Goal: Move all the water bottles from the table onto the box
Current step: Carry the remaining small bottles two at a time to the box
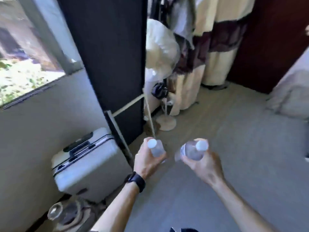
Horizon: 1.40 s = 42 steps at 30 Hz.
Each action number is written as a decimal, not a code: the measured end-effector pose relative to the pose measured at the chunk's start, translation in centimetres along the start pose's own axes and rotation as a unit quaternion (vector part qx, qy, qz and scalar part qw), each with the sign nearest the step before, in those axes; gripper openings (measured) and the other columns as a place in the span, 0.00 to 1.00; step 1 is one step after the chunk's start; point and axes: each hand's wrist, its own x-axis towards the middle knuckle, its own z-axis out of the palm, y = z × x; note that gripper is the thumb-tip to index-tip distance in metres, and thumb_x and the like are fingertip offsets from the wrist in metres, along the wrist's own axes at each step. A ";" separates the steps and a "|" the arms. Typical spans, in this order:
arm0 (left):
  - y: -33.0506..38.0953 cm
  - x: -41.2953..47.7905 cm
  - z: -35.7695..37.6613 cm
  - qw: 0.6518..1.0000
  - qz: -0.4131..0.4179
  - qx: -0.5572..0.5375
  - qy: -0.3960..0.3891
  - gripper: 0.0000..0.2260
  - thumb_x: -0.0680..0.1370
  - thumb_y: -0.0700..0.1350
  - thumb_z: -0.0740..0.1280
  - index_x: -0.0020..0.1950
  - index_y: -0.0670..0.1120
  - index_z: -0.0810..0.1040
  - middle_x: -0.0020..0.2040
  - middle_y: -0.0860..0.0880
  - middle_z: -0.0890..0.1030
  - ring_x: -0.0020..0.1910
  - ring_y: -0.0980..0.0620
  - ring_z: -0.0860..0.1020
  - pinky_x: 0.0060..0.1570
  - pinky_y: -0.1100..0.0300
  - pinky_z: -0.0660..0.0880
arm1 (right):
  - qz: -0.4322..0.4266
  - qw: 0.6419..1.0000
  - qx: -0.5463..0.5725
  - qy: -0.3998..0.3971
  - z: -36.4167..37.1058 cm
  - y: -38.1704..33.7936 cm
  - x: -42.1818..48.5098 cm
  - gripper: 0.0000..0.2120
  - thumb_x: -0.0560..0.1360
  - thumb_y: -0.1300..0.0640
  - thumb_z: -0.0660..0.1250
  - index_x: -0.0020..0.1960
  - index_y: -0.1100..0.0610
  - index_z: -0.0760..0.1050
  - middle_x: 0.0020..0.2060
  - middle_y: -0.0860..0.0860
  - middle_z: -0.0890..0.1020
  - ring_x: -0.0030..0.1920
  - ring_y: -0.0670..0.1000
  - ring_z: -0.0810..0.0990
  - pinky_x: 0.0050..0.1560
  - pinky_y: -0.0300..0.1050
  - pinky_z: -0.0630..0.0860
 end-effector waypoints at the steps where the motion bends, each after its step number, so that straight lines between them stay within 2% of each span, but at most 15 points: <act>1: 2.9 0.8 2.3 0.999 0.027 0.016 -0.027 0.22 0.63 0.60 0.70 0.51 0.60 0.65 0.47 0.55 0.81 0.47 0.47 0.79 0.50 0.52 0.78 | 0.018 0.999 0.001 0.043 -3.1 1.2 0.8 0.25 0.63 0.39 0.78 0.54 0.46 0.74 0.36 0.37 0.80 0.39 0.46 0.78 0.36 0.34 0.68; 4: 11.6 2.9 7.4 0.992 0.098 0.030 -0.079 0.22 0.65 0.62 0.69 0.53 0.59 0.66 0.49 0.57 0.81 0.47 0.47 0.80 0.50 0.53 0.78 | 0.055 0.988 -0.011 0.142 -11.8 3.1 2.8 0.32 0.58 0.33 0.75 0.57 0.48 0.75 0.39 0.40 0.82 0.42 0.47 0.82 0.41 0.40 0.72; 6: 16.3 4.5 9.6 0.984 0.145 0.038 -0.097 0.23 0.65 0.64 0.69 0.54 0.58 0.67 0.47 0.57 0.81 0.47 0.48 0.81 0.49 0.52 0.79 | 0.082 0.982 -0.012 0.168 -16.4 3.7 4.0 0.28 0.61 0.38 0.77 0.55 0.49 0.74 0.39 0.41 0.81 0.40 0.46 0.80 0.38 0.40 0.71; 8: 21.6 6.3 12.3 0.967 0.213 0.064 -0.124 0.23 0.65 0.64 0.68 0.54 0.57 0.68 0.45 0.56 0.81 0.45 0.48 0.81 0.47 0.51 0.79 | 0.103 0.974 -0.012 0.203 -21.1 4.3 5.3 0.23 0.65 0.43 0.79 0.52 0.50 0.72 0.38 0.43 0.79 0.39 0.41 0.77 0.34 0.39 0.69; 10: 26.8 8.0 14.7 0.947 0.278 0.082 -0.142 0.24 0.64 0.66 0.67 0.54 0.56 0.69 0.44 0.56 0.81 0.44 0.48 0.80 0.46 0.51 0.79 | 0.110 0.964 -0.024 0.239 -25.2 4.8 7.1 0.23 0.65 0.43 0.78 0.51 0.49 0.71 0.38 0.45 0.79 0.39 0.44 0.77 0.34 0.40 0.69; 16: 39.6 14.2 20.5 0.903 0.392 0.089 -0.150 0.24 0.66 0.64 0.71 0.52 0.56 0.64 0.39 0.57 0.79 0.39 0.50 0.79 0.40 0.54 0.77 | 0.109 0.938 -0.050 0.324 -35.0 5.4 15.0 0.21 0.62 0.45 0.79 0.46 0.51 0.71 0.36 0.43 0.79 0.41 0.55 0.78 0.38 0.46 0.70; 18: 43.2 16.7 22.0 0.891 0.420 0.095 -0.143 0.25 0.66 0.63 0.73 0.50 0.56 0.60 0.38 0.57 0.78 0.37 0.49 0.78 0.37 0.55 0.74 | 0.109 0.933 -0.047 0.341 -37.8 5.3 18.0 0.20 0.63 0.47 0.79 0.46 0.51 0.72 0.36 0.42 0.79 0.42 0.56 0.78 0.40 0.47 0.71; 21: 48.1 20.6 24.6 0.871 0.461 0.121 -0.121 0.28 0.66 0.64 0.72 0.49 0.54 0.58 0.35 0.55 0.77 0.35 0.47 0.78 0.36 0.53 0.76 | 0.111 0.924 -0.040 0.364 -41.3 6.1 22.3 0.21 0.62 0.46 0.79 0.47 0.51 0.74 0.37 0.43 0.81 0.44 0.55 0.79 0.43 0.48 0.75; 25: 54.2 25.7 29.6 0.858 0.486 0.123 -0.114 0.28 0.66 0.65 0.72 0.47 0.54 0.56 0.32 0.55 0.75 0.33 0.45 0.76 0.34 0.54 0.74 | 0.128 0.913 -0.024 0.387 -45.6 8.4 27.6 0.23 0.62 0.43 0.79 0.51 0.49 0.74 0.41 0.45 0.82 0.47 0.55 0.80 0.43 0.48 0.77; 28: 58.5 28.5 34.2 0.854 0.488 0.130 -0.126 0.28 0.66 0.66 0.72 0.48 0.52 0.58 0.33 0.55 0.75 0.34 0.44 0.77 0.35 0.54 0.74 | 0.135 0.911 -0.010 0.390 -49.0 10.5 31.2 0.22 0.62 0.44 0.79 0.51 0.46 0.75 0.42 0.43 0.81 0.45 0.51 0.79 0.40 0.48 0.80; 30: 61.4 30.5 37.7 0.852 0.489 0.134 -0.132 0.28 0.66 0.67 0.71 0.49 0.52 0.59 0.34 0.54 0.76 0.35 0.44 0.78 0.36 0.53 0.75 | 0.133 0.912 0.001 0.389 -51.6 12.4 33.9 0.22 0.62 0.45 0.79 0.53 0.43 0.77 0.45 0.43 0.82 0.47 0.50 0.79 0.45 0.47 0.80; 34: 66.9 34.0 45.2 0.844 0.499 0.140 -0.137 0.30 0.63 0.73 0.64 0.50 0.54 0.60 0.36 0.54 0.78 0.37 0.43 0.80 0.39 0.49 0.79 | 0.138 0.914 -0.014 0.381 -57.8 16.8 40.3 0.20 0.59 0.40 0.77 0.47 0.44 0.77 0.41 0.42 0.83 0.46 0.49 0.81 0.48 0.49 0.79; 36: 70.0 35.6 48.7 0.844 0.500 0.144 -0.132 0.30 0.62 0.74 0.64 0.50 0.54 0.59 0.35 0.54 0.77 0.38 0.43 0.80 0.39 0.49 0.79 | 0.133 0.912 -0.035 0.387 -61.6 18.9 43.7 0.22 0.56 0.38 0.75 0.43 0.49 0.75 0.36 0.44 0.83 0.42 0.49 0.81 0.42 0.48 0.78; 38: 72.8 36.8 51.5 0.847 0.493 0.147 -0.134 0.29 0.63 0.72 0.66 0.49 0.55 0.58 0.35 0.54 0.77 0.38 0.42 0.80 0.39 0.50 0.78 | 0.134 0.910 -0.059 0.388 -65.1 20.1 46.4 0.21 0.57 0.40 0.75 0.41 0.50 0.72 0.33 0.45 0.79 0.38 0.49 0.79 0.34 0.44 0.71; 42: 78.1 39.9 56.9 0.848 0.493 0.153 -0.119 0.28 0.65 0.71 0.68 0.50 0.55 0.59 0.35 0.55 0.77 0.37 0.44 0.79 0.38 0.52 0.77 | 0.133 0.916 -0.074 0.371 -71.6 21.6 51.7 0.18 0.63 0.45 0.77 0.43 0.48 0.70 0.34 0.43 0.78 0.37 0.42 0.75 0.31 0.40 0.65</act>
